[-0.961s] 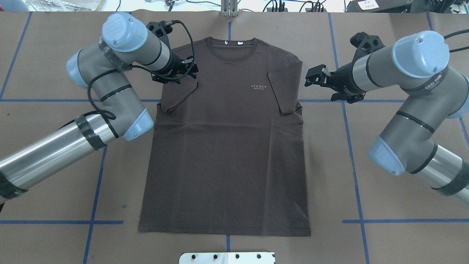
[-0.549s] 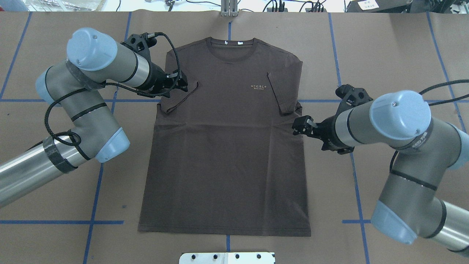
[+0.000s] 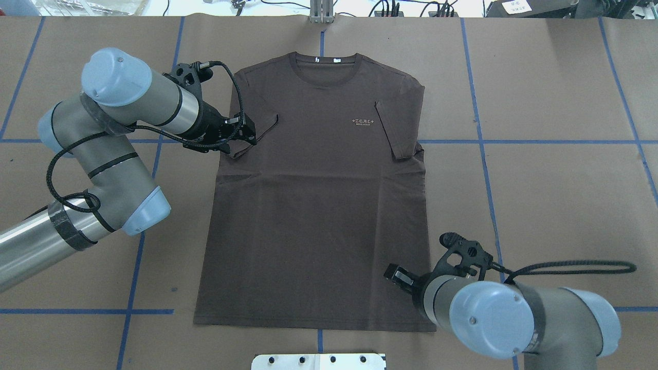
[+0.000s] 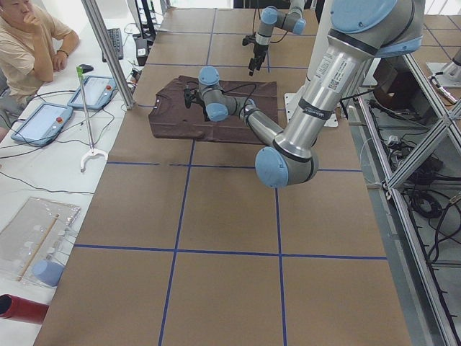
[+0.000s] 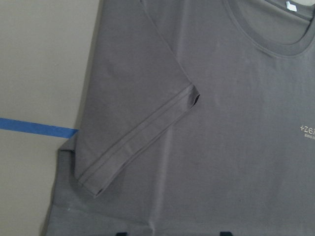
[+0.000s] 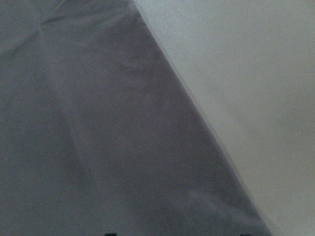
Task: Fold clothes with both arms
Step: 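Move the right gripper down to the hem corner nearest the robot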
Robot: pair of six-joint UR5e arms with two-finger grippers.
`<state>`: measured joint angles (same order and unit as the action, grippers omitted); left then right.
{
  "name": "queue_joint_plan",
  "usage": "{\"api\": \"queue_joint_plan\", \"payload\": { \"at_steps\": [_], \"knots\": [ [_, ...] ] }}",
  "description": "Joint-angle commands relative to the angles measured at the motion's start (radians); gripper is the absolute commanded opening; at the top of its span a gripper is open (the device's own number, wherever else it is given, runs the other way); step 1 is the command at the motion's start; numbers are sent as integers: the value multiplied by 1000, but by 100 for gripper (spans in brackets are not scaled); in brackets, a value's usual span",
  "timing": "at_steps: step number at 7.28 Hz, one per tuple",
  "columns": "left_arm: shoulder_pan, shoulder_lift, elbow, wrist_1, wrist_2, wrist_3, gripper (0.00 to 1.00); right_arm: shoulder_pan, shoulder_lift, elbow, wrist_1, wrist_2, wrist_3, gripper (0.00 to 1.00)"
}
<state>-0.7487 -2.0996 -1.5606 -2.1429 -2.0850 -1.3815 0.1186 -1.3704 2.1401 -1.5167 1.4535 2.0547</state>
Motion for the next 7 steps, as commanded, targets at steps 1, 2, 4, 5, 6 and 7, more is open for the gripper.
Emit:
{"api": "queue_joint_plan", "payload": {
  "at_steps": [1,2,4,5,6,7],
  "knots": [
    [0,15,-2,-2,5,-1,70,-92,-6,-5,-63,-82,100,77],
    [0,15,-1,-2,6,-1,72,-92,-18,-14,-63,-82,143,76],
    [0,16,-4,-2,6,-1,73,-91,-27,-28,-63,-74,150,74],
    [0,15,-4,-2,6,-1,73,-92,-27,-34,-65,-71,168,73],
    [0,16,-4,-2,6,-1,73,-94,-39,-32,-65,-65,189,69],
    [0,15,-4,-2,6,-1,73,-94,-44,-32,-65,-50,190,66]
  ]
}}
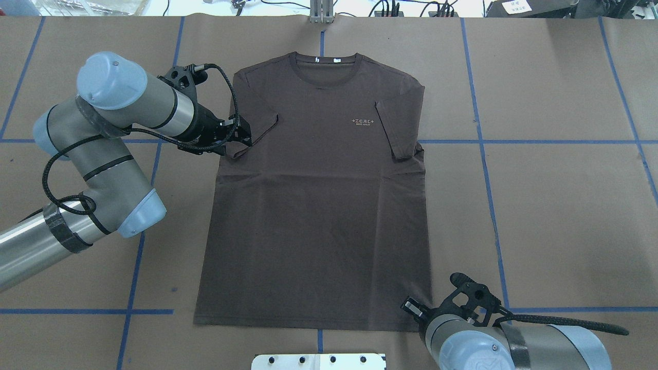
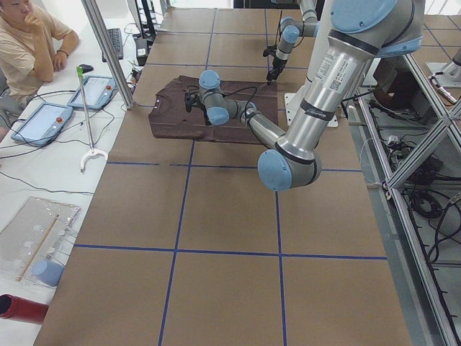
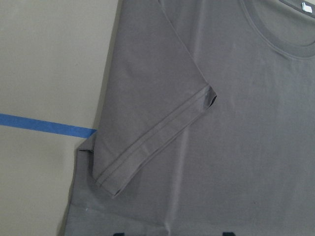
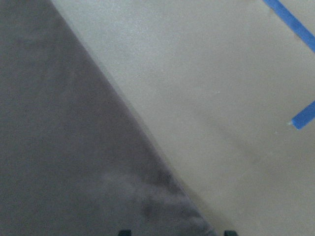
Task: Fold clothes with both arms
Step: 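Move the right gripper down to the hem corner nearest the robot, then move the left gripper down to the other hem corner nearest the robot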
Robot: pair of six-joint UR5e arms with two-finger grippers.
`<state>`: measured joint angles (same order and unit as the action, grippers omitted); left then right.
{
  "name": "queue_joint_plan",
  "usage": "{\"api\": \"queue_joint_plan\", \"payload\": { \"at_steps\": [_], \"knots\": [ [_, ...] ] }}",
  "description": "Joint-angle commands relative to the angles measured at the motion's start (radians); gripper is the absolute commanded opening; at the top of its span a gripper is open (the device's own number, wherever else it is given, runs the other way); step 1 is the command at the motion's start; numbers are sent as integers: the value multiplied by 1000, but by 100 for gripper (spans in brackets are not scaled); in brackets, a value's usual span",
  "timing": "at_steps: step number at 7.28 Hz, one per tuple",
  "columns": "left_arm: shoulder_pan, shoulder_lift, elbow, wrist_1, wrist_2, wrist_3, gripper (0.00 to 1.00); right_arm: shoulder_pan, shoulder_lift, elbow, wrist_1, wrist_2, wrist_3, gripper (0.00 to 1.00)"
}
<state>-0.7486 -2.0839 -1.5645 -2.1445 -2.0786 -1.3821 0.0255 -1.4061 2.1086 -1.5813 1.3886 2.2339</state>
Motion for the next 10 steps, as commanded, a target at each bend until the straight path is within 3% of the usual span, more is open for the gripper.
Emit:
{"api": "queue_joint_plan", "payload": {
  "at_steps": [1,4,9,10],
  "knots": [
    [-1,-1,-2,0,0,0,73,-1,-22,-1,0,15,10,65],
    [-2,1,-9,0,2,0,73,-7,-24,-1,0,16,12,55],
    [-2,16,-11,0,2,1,73,-27,-21,-4,1,13,12,55],
    [-2,16,-11,0,2,0,73,-29,-16,-9,1,13,12,40]
  ]
}}
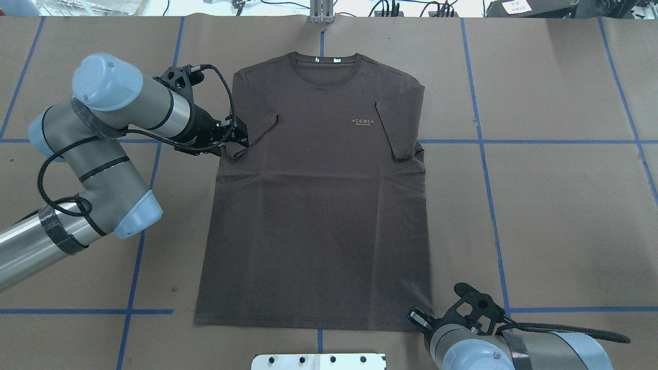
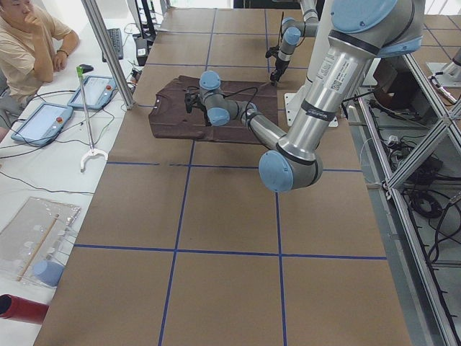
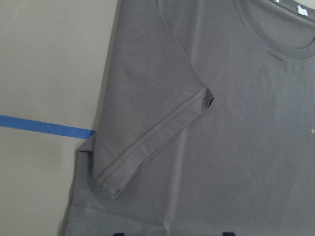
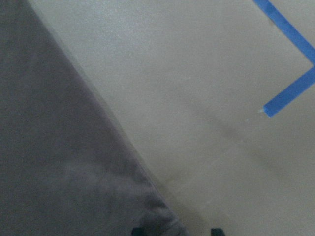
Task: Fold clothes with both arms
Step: 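Move the left gripper down to the other hem corner nearest the robot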
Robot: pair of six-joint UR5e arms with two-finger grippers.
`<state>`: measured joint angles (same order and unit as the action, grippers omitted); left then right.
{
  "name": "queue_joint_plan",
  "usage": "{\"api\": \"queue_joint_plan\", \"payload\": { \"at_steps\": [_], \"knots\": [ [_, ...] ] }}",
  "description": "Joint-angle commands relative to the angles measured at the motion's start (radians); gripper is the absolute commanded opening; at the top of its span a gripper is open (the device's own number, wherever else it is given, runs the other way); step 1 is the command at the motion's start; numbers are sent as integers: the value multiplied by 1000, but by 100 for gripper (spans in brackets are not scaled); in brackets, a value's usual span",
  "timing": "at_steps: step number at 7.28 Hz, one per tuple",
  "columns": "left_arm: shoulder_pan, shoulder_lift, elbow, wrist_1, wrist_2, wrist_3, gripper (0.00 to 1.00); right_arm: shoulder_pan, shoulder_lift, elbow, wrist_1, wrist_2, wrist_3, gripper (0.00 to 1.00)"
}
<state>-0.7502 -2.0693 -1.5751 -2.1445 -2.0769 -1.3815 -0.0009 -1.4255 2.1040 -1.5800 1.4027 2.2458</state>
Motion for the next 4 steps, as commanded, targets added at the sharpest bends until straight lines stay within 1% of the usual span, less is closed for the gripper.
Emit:
{"api": "queue_joint_plan", "payload": {
  "at_steps": [1,3,4],
  "knots": [
    [-1,3,-11,0,1,-1,73,-2,5,-4,2,1,0,0],
    [-3,3,-19,0,1,-1,73,-1,11,7,2,2,-2,0],
    [-3,21,-43,2,1,-4,73,1,11,10,3,2,-2,0]
  ]
}}
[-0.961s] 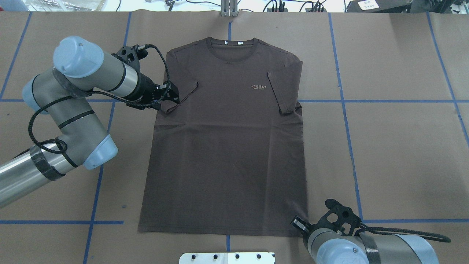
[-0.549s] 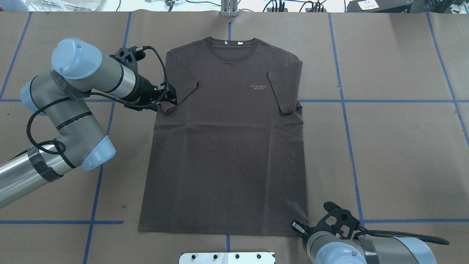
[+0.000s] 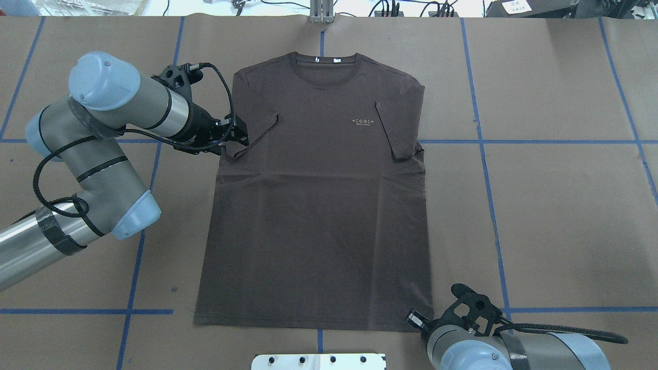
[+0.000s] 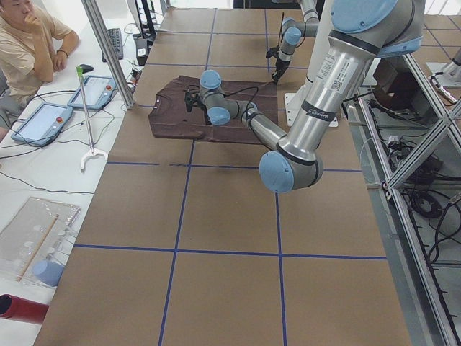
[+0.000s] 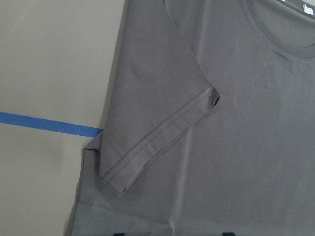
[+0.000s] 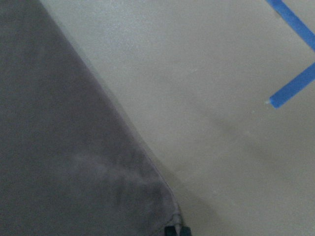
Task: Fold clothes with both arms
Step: 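Move the left gripper down to the other hem corner nearest the robot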
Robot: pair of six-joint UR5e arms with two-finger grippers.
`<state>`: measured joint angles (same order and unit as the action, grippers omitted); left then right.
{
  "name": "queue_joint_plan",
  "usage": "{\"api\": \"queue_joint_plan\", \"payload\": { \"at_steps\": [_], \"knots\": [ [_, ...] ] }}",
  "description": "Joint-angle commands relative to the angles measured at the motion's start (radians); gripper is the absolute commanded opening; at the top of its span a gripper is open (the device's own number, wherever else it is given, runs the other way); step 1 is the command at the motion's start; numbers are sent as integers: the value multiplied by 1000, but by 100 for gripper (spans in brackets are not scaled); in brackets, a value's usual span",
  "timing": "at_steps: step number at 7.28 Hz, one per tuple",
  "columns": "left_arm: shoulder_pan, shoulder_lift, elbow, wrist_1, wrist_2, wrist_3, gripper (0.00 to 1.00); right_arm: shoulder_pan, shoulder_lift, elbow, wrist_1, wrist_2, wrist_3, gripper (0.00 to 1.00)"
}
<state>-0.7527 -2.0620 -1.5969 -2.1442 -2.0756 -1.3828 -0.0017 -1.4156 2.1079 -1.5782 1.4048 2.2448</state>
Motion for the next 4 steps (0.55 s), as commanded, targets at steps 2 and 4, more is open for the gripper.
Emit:
{"api": "queue_joint_plan", "payload": {
  "at_steps": [2,4],
  "knots": [
    [18,66,-115,4,59,-113,73,8,1,29,1,0,-1,0],
    [192,236,-310,9,260,-250,73,14,-9,47,1,0,-2,0]
  ]
}}
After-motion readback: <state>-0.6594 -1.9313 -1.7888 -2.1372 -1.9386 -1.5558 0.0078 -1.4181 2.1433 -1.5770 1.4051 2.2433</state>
